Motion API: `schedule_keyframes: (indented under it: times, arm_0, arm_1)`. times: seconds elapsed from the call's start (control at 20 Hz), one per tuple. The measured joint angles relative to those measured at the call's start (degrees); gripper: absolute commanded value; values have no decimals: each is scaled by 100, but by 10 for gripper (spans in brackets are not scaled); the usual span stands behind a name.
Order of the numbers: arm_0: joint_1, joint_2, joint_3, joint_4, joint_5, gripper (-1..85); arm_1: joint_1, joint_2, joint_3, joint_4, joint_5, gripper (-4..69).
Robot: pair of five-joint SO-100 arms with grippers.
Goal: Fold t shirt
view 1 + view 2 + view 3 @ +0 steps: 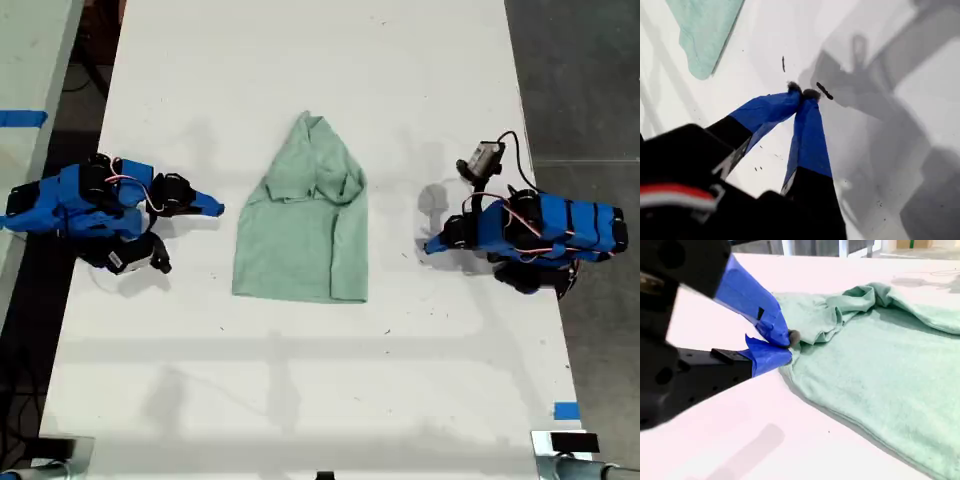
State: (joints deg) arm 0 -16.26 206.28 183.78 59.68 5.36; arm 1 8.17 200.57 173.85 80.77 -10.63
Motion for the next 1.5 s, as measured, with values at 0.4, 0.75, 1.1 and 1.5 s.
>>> schedule_keyframes:
  times: [0.4,0.75,1.1,1.5]
  arm_0:
    - [-35,-4307,-3428,-70,589,32]
    - [369,-10037,-6451,396,923,106]
    - [369,-10854,-6319,9,422,120]
    - [483,-11206,-6381,-18,-413,0]
  arm_1:
    - [26,0,0,0,35,10]
    - [26,0,0,0,35,11]
    - [26,0,0,0,35,11]
    - [26,0,0,0,35,11]
